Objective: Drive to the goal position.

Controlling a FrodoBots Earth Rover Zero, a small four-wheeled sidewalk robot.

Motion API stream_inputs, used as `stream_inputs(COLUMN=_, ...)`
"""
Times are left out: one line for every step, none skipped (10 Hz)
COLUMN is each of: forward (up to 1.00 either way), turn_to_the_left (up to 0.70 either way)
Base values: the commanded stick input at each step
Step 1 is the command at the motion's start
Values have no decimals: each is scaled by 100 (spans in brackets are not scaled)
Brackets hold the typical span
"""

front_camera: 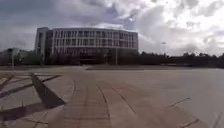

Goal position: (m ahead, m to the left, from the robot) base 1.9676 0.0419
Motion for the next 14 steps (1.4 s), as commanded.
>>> stream_inputs(forward=70, turn_to_the_left=0)
stream_inputs(forward=70, turn_to_the_left=0)
stream_inputs(forward=70, turn_to_the_left=0)
stream_inputs(forward=70, turn_to_the_left=0)
stream_inputs(forward=70, turn_to_the_left=0)
stream_inputs(forward=70, turn_to_the_left=0)
stream_inputs(forward=70, turn_to_the_left=0)
stream_inputs(forward=70, turn_to_the_left=2)
stream_inputs(forward=70, turn_to_the_left=8)
stream_inputs(forward=70, turn_to_the_left=15)
stream_inputs(forward=70, turn_to_the_left=21)
stream_inputs(forward=70, turn_to_the_left=28)
stream_inputs(forward=70, turn_to_the_left=35)
stream_inputs(forward=70, turn_to_the_left=35)
